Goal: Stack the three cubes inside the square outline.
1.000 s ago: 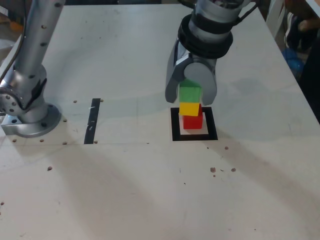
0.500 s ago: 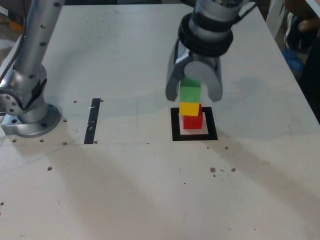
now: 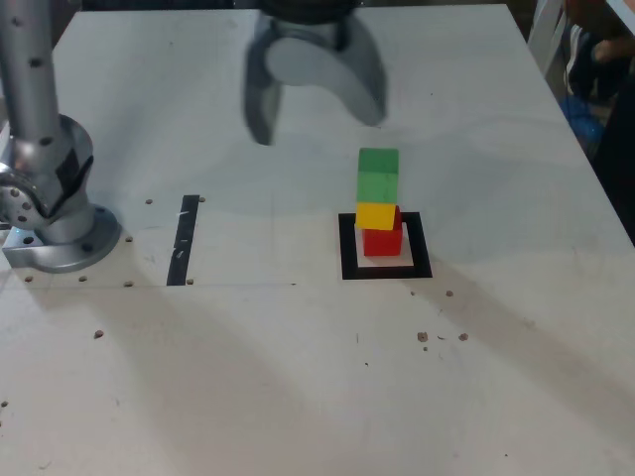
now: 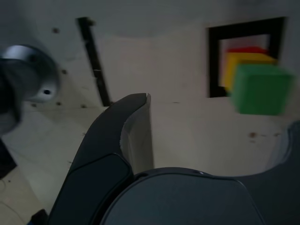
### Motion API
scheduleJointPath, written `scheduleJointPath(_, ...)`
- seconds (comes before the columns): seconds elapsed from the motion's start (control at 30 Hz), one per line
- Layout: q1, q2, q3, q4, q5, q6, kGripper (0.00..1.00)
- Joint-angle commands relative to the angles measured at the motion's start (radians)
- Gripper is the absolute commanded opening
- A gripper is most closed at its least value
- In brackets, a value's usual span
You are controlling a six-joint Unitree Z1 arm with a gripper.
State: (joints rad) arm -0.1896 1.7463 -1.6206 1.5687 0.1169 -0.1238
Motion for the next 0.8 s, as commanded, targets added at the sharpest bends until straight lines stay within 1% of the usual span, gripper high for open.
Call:
scheduleJointPath(0.0,-0.001,-0.153,0.142,-0.019,0.011,0.005,1.0)
scheduleJointPath(0.13,-0.001,-0.226,0.357,-0.13,0.032,0.012,1.0)
scheduleJointPath(0.27,-0.001,-0.252,0.557,-0.275,0.038,0.01,1.0)
scheduleJointPath(0.37,-0.001,-0.253,0.69,-0.387,0.024,0.006,1.0)
scheduleJointPath(0.47,-0.001,-0.25,0.786,-0.472,-0.008,0.001,1.0)
scheduleJointPath(0.53,-0.001,-0.247,0.822,-0.5,-0.04,0.001,1.0)
scheduleJointPath(0.63,-0.001,-0.251,0.837,-0.494,-0.078,0.001,1.0)
scheduleJointPath(0.7,-0.001,-0.263,0.841,-0.48,-0.096,-0.002,1.0)
scheduleJointPath(0.77,-0.001,-0.28,0.847,-0.465,-0.105,-0.007,1.0)
